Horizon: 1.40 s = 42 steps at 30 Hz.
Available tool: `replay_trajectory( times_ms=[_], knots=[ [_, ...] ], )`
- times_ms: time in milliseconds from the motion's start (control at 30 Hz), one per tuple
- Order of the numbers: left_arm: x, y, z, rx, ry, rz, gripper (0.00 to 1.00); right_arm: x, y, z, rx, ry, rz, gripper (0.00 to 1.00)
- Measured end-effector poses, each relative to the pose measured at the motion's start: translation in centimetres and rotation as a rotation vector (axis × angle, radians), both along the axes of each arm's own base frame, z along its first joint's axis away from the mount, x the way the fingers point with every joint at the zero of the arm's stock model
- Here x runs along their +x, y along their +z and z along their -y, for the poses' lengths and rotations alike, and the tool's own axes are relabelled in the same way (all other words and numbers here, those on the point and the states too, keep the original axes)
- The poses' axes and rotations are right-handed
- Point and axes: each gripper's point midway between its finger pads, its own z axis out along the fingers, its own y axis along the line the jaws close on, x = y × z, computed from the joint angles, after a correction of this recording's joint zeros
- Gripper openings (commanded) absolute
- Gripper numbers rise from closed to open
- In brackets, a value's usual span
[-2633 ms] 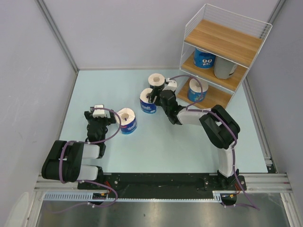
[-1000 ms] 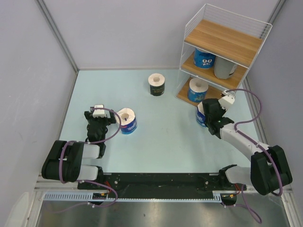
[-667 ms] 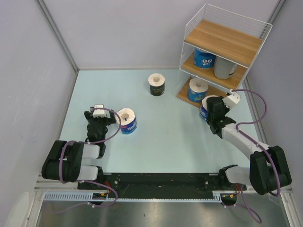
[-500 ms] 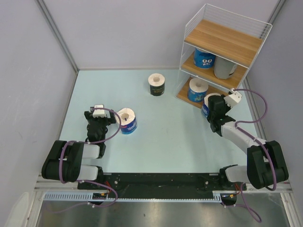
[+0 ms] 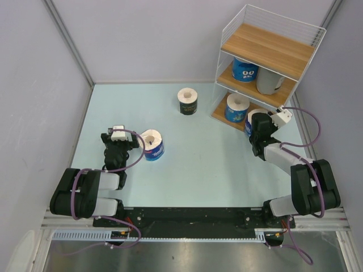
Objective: Place and organize the paper towels onto the shelf
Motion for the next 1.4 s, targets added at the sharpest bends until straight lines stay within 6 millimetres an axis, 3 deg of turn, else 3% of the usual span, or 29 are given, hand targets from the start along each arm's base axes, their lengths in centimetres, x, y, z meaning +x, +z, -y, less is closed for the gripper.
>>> replay_trajectory(
  times_ms=[400, 600, 800, 900, 1100, 1400],
  knots=[
    [0.0, 0.0, 0.0, 0.0, 0.0, 0.0, 1.0, 1.3, -0.2, 0.6, -0.006, -0.046, 0.059, 0.15],
    [0.0, 0.0, 0.0, 0.0, 0.0, 0.0, 1.0, 1.9, -0.6, 0.4, -0.014, -0.036, 0.066, 0.35],
    [0.0, 0.0, 0.0, 0.0, 0.0, 0.0, 1.0, 2.3, -0.4, 0.1, -0.008, -0.014, 0.079, 0.69],
    [0.0, 0.0, 0.0, 0.0, 0.0, 0.0, 1.0, 2.4, -0.2, -0.2, -0.004, -0.001, 0.084, 0.79],
    [0.0, 0.0, 0.0, 0.0, 0.0, 0.0, 1.0, 2.3, 1.1, -0.8, 0.012, 0.036, 0.105, 0.85],
    [0.0, 0.0, 0.0, 0.0, -0.001, 0.0, 1.0, 1.0, 4.0, -1.5, -0.008, 0.079, 0.125, 0.84]
  ],
)
